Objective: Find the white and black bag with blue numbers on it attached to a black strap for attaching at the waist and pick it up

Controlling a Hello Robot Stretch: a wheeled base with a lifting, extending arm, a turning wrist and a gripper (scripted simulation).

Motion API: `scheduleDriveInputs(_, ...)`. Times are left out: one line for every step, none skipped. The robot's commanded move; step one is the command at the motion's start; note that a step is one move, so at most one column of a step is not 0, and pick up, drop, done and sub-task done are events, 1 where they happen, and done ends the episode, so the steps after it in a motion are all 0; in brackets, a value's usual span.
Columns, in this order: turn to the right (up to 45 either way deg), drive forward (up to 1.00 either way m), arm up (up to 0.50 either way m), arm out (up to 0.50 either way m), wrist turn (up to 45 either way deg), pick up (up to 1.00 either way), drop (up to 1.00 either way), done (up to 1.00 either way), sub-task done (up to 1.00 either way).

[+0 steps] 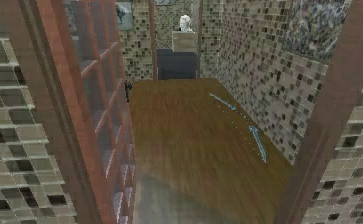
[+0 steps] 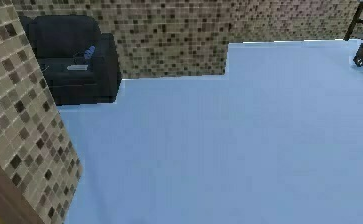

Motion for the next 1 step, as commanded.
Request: scheduleDriveInputs(-3.0,0.0,0.0,0.0,0.0,0.0,0.0,0.0,0.0)
